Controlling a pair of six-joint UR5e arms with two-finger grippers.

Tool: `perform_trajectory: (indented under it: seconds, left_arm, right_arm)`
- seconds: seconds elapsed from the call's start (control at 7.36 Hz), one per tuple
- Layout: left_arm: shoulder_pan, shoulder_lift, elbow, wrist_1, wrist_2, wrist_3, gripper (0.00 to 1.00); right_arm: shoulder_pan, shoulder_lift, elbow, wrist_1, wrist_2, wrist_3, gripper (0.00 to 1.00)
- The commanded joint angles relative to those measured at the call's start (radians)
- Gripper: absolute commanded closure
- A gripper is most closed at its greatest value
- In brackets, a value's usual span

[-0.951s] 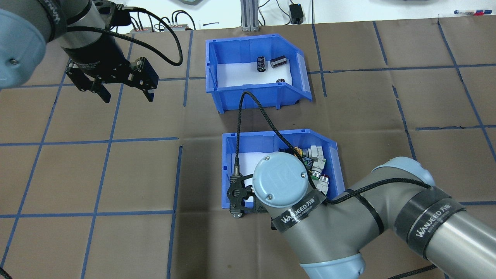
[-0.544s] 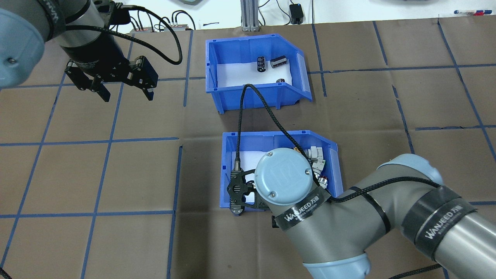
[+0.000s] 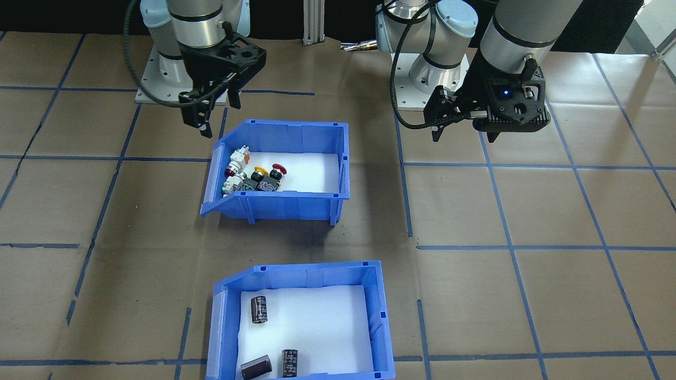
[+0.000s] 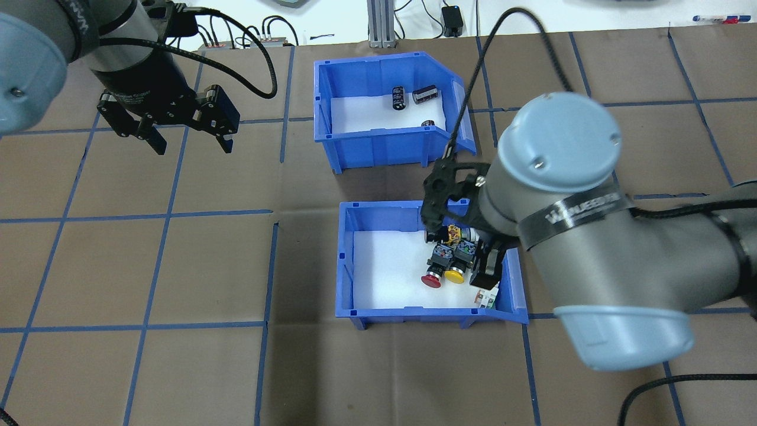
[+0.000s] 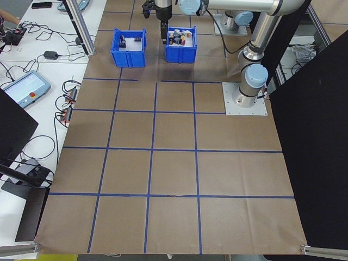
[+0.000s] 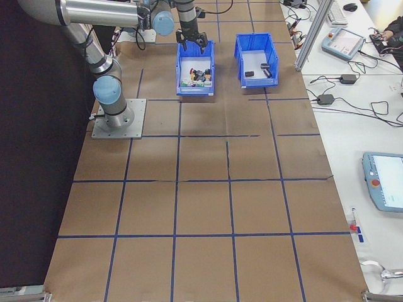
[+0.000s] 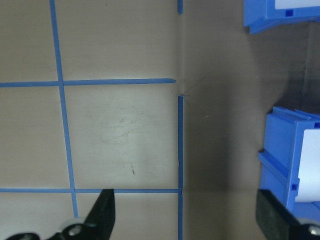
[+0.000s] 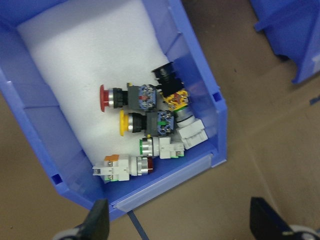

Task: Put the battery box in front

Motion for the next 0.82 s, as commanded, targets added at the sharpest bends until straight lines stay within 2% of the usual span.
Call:
perform_trajectory:
  seconds: [0.0,0.27,0.41,0.54,0.68]
  left_arm:
    - [0.000,0.001,-0.004,0.000,0.000,0.000,0.00]
    - [0.000,0.001,-0.002,0.000,-0.002,0.000,0.00]
    - [0.000,-0.001,-0.005,0.000,-0.003,0.000,0.00]
    - [0.000,-0.001,-0.005,0.002,-0.005,0.000,0.00]
    - [0.000,-0.001,-0.005,0.002,-0.005,0.000,0.00]
  right_arm:
    - [-0.168,0.020,-0.101,-0.007,0.045,0.244,0.00]
    - [-0.182,0.156,-0.259,0.029,0.021,0.491,0.00]
    - [-0.182,0.212,-0.351,0.136,-0.002,0.630,0.00]
    - [-0.182,0.249,-0.416,0.286,0.001,0.788,0.00]
    - [-0.182,0.261,-0.429,0.359,0.014,0.926,0.00]
